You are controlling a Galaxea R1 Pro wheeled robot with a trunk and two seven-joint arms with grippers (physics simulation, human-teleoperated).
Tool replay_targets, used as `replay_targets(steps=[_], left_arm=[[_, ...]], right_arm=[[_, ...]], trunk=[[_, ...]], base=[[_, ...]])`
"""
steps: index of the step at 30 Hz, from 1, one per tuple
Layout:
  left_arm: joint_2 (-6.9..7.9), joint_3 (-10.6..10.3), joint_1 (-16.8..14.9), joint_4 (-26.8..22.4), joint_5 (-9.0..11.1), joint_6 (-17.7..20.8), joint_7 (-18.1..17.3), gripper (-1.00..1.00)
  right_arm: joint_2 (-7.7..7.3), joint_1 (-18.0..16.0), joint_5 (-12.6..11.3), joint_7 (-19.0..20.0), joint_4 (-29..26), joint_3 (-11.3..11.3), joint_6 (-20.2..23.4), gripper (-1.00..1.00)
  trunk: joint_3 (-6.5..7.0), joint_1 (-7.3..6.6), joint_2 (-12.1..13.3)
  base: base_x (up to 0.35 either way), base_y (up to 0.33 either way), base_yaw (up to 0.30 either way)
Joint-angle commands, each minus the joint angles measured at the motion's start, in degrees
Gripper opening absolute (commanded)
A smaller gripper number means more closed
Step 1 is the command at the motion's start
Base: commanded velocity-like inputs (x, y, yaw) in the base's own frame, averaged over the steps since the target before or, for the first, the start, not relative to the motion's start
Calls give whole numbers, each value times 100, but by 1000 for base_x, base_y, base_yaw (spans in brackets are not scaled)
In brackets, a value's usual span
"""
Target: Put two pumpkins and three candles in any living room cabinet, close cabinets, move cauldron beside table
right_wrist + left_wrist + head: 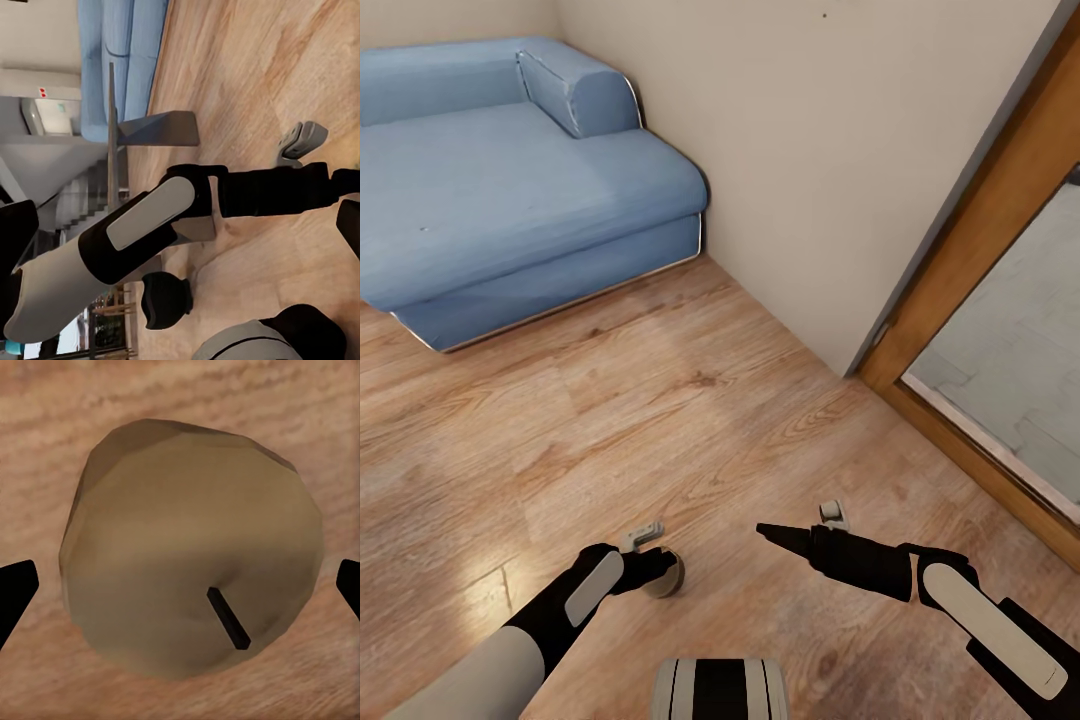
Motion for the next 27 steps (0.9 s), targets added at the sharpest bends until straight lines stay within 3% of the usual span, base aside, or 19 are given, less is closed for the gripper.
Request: replay_targets(steps=[1,4,27], left_arm=[[8,-34,-4,-12,60,1,54,100],[8,-35,-4,-12,60,1,54,100],[6,-49,-4,-12,69,1,40,100]], right_arm=[[-4,-5,-26,4,1,7,10,100],[-4,-5,-26,5,1,9,11,100],[-4,-5,-26,3,1,10,12,100]], trunk=[[-26,2,-3],[-92,9,-7],[-137,14,-10]], base=[[0,0,0],[0,0,0],[0,0,0]])
